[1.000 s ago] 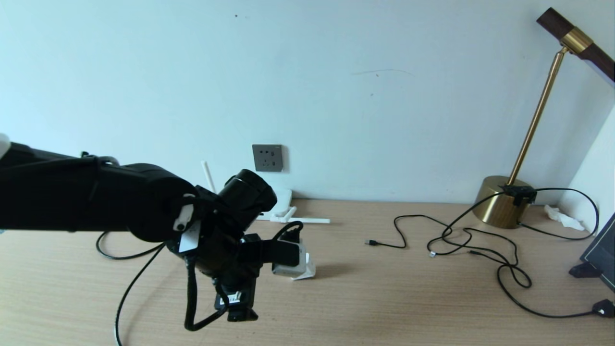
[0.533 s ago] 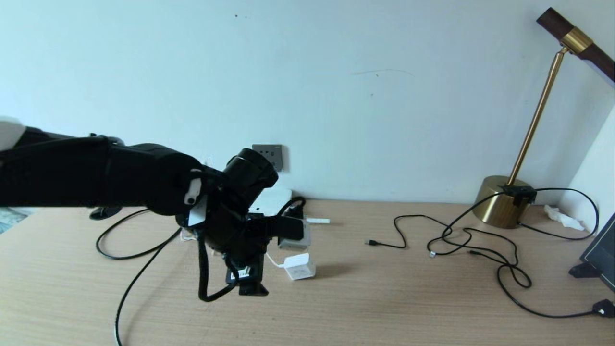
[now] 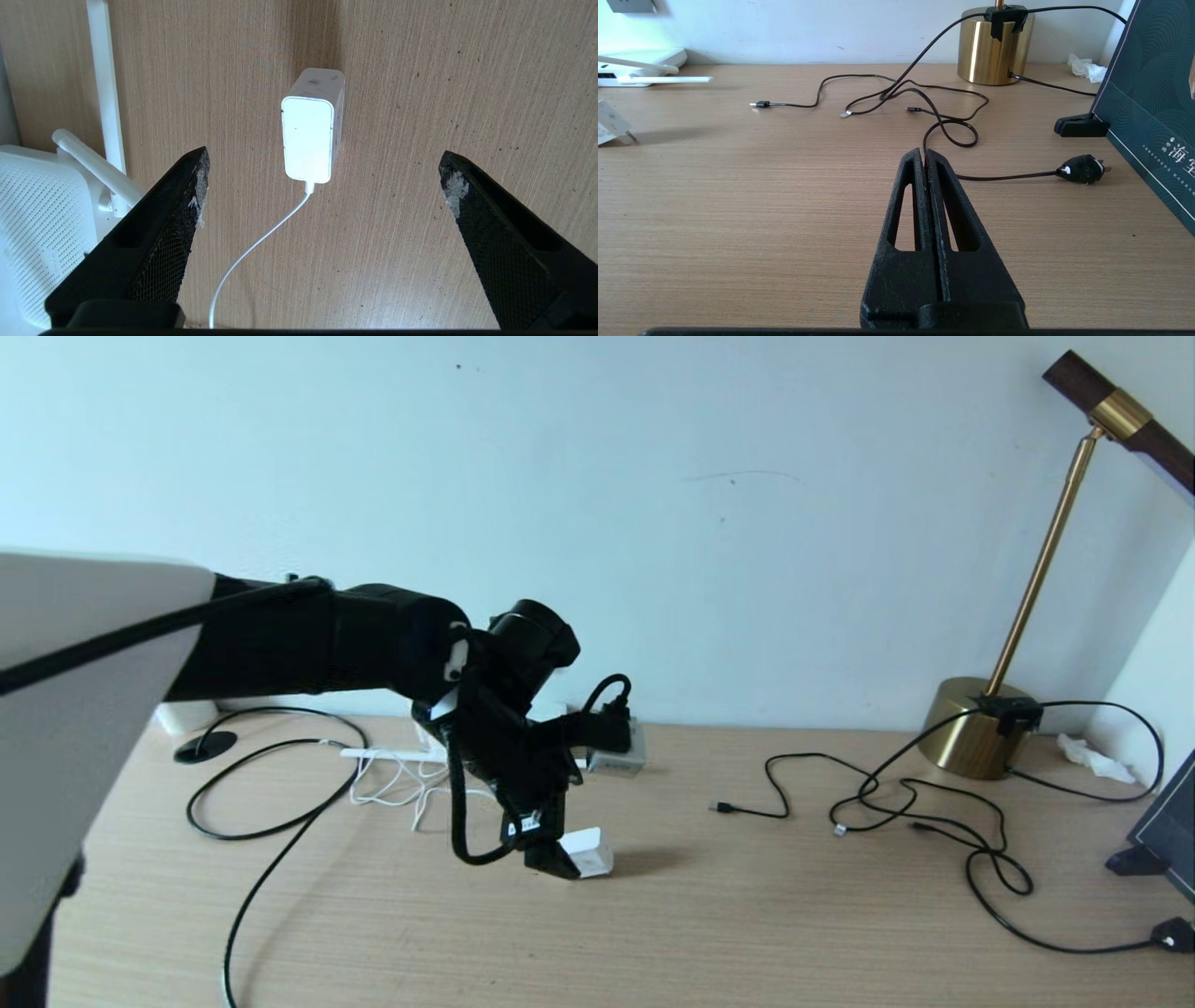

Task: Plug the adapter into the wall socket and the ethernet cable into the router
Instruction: Pick up plug

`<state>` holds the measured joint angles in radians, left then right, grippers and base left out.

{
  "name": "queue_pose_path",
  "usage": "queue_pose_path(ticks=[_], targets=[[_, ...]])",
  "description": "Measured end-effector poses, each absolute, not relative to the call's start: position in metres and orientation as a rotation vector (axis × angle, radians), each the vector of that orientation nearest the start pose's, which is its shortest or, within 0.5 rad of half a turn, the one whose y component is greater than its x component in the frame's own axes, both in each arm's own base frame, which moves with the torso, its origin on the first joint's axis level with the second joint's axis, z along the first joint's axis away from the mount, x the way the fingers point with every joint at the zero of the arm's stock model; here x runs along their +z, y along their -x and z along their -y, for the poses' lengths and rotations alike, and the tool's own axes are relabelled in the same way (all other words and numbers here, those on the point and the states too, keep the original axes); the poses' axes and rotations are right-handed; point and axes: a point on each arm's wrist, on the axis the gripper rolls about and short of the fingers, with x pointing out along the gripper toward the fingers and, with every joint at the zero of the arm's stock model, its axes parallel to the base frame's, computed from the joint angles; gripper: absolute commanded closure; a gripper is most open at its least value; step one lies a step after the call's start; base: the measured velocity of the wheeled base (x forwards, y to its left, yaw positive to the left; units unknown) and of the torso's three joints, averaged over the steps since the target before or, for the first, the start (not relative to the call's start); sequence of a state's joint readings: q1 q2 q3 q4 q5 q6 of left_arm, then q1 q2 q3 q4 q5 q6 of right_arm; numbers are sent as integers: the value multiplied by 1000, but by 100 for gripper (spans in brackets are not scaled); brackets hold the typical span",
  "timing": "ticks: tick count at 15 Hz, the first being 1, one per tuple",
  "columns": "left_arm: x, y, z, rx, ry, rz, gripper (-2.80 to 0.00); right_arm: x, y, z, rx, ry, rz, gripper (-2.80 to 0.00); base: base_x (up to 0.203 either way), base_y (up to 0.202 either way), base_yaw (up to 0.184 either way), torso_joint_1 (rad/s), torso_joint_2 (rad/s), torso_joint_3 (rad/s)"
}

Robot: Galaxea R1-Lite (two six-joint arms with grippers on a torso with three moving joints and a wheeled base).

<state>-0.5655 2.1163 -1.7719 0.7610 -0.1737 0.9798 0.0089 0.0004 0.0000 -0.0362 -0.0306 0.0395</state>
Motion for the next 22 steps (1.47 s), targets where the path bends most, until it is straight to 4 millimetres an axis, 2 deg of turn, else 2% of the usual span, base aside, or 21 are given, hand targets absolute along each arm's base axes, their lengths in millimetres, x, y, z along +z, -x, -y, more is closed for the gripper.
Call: queue_pose_path(ticks=[2,9,22], targets=[[177,-336,216,-1185,-1042,-736,-280,79,23,1,-21,-40,36,0,0,0,0,0,0,0],[158,-351,218,-1200,-1029,-800,-280,79,23,1,-21,-40,36,0,0,0,0,0,0,0],[149,-354,219,-1208,-1037,-818,-280,79,23,1,-21,-40,37,0,0,0,0,0,0,0]])
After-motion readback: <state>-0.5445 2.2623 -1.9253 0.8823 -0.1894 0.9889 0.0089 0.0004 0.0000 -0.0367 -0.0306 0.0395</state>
